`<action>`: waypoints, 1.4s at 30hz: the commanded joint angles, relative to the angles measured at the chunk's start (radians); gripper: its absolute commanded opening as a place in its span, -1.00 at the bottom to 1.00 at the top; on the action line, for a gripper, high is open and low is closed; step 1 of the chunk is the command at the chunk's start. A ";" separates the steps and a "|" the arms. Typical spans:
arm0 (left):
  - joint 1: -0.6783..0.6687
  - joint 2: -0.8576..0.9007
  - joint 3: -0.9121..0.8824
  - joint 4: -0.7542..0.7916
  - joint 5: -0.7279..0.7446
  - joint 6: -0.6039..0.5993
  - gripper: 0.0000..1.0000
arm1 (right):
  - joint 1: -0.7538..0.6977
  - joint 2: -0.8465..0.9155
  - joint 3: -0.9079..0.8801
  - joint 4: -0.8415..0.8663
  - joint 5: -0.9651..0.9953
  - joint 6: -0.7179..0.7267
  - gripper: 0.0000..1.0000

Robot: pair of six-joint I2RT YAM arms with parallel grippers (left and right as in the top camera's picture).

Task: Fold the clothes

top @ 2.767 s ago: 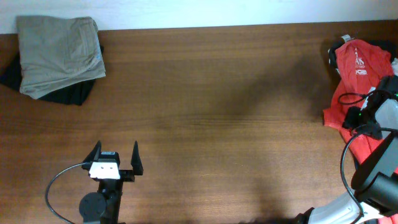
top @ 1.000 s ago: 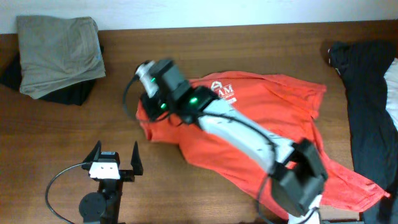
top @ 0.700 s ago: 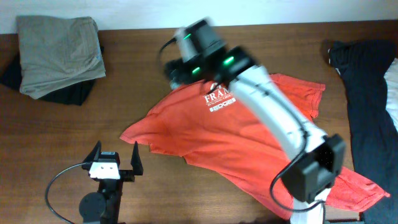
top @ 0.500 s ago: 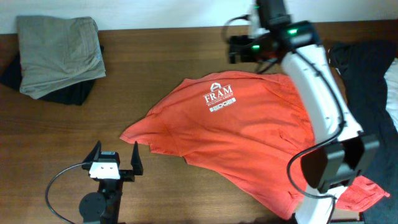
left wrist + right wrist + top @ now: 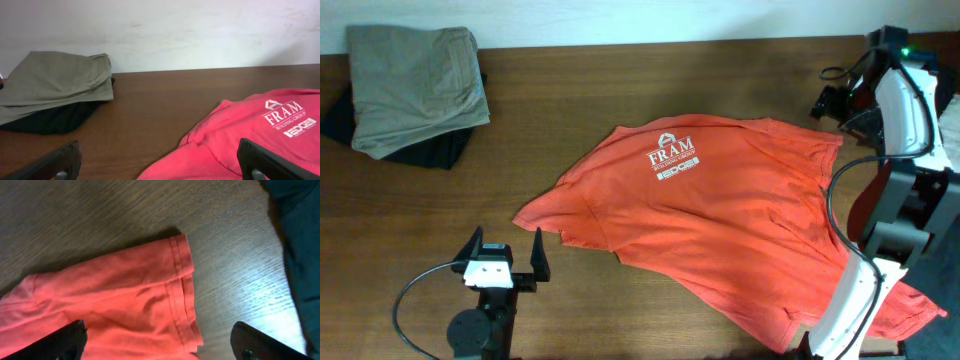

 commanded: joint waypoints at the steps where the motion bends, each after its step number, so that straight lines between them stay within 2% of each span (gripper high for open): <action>1: 0.005 -0.005 -0.006 -0.001 0.000 0.016 0.98 | -0.004 0.062 -0.002 0.011 0.002 -0.016 0.82; 13: 0.005 -0.005 -0.006 -0.001 0.000 0.016 0.98 | -0.004 0.166 -0.005 0.052 0.002 -0.042 0.74; 14: 0.005 -0.005 -0.006 -0.001 0.000 0.016 0.98 | -0.004 0.166 -0.005 0.052 0.002 -0.042 0.63; 15: 0.005 -0.005 -0.006 -0.001 0.000 0.016 0.98 | -0.004 0.166 -0.006 0.051 0.002 -0.043 0.43; 17: 0.005 -0.005 -0.006 -0.001 0.000 0.016 0.99 | -0.004 0.166 -0.007 0.051 0.002 -0.046 -0.12; 21: 0.005 -0.005 -0.006 -0.001 0.000 0.016 0.98 | -0.002 0.166 -0.007 0.059 0.001 -0.045 -0.92; 24: 0.005 -0.005 -0.006 -0.001 0.000 0.016 0.98 | 0.012 0.166 -0.006 0.101 -0.045 -0.045 -0.92; 28: 0.005 -0.005 -0.006 -0.001 0.000 0.016 0.98 | 0.082 0.165 0.037 0.247 -0.251 0.021 -0.92; 30: 0.005 -0.005 -0.006 -0.001 0.000 0.016 0.98 | 0.188 0.165 0.092 0.371 -0.288 0.116 -0.92; 36: 0.005 -0.005 -0.006 -0.001 0.000 0.016 0.99 | 0.506 0.165 0.206 0.687 -0.418 0.232 -0.92; 42: 0.005 -0.005 -0.006 -0.001 0.000 0.016 0.98 | 0.815 0.165 0.334 0.724 -0.418 0.204 -0.92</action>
